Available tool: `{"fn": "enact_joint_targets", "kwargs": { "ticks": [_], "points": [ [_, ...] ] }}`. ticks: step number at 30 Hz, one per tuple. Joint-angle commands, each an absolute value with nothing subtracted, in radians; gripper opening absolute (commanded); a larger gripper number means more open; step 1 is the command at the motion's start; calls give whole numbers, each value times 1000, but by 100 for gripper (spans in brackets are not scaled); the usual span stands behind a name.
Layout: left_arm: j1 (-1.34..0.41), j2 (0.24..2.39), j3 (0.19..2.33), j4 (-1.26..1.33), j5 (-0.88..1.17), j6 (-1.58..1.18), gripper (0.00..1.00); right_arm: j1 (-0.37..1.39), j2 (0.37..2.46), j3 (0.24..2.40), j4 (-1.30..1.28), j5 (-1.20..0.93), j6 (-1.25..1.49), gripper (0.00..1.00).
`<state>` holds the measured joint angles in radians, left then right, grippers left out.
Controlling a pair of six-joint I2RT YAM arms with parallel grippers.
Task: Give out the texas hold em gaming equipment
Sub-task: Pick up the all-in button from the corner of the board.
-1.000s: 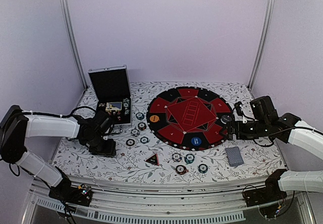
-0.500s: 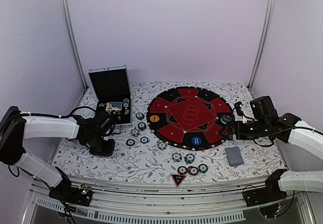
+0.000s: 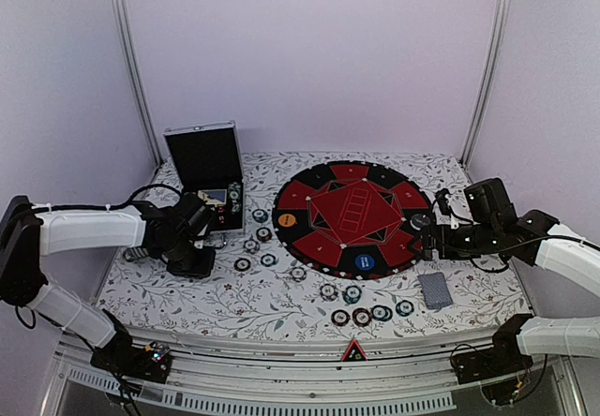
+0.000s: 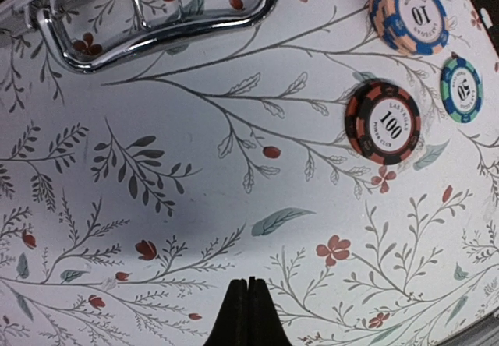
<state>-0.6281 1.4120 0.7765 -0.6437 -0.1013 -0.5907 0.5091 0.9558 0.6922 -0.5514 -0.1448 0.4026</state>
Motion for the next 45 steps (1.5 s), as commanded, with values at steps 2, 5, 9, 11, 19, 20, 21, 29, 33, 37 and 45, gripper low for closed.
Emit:
{"fn": "enact_joint_targets", "kwargs": {
  "ticks": [2, 5, 9, 11, 19, 20, 21, 29, 33, 37, 45],
  "points": [
    [-639, 1407, 805, -640, -92, -563, 0, 508, 950, 679, -530, -155, 397, 99],
    [-641, 1396, 810, -639, -89, -551, 1, 508, 951, 680, -529, -162, 396, 99],
    [-671, 1388, 838, -637, -88, -530, 7, 510, 951, 671, -518, -261, 388, 96],
    [-717, 1383, 856, -625, -98, -500, 12, 534, 958, 638, -460, -400, 385, 86],
    [-952, 1321, 866, -426, 30, -341, 38, 902, 1160, 584, -328, -388, 585, 66],
    [-996, 1309, 861, -394, 48, -311, 43, 936, 1189, 589, -319, -382, 601, 66],
    [-1028, 1298, 854, -368, 69, -286, 46, 970, 1216, 593, -308, -374, 620, 65],
    [-1139, 1310, 742, -151, 253, -258, 50, 1050, 1399, 582, -194, -409, 637, 57],
    [-1196, 1364, 736, -121, 255, -236, 51, 1062, 1427, 552, -168, -443, 629, 55],
    [-1214, 1423, 754, -136, 249, -228, 51, 1068, 1417, 544, -184, -439, 633, 53],
    [-1224, 1499, 776, -148, 268, -215, 50, 1074, 1424, 510, -181, -452, 652, 50]
  ]
}}
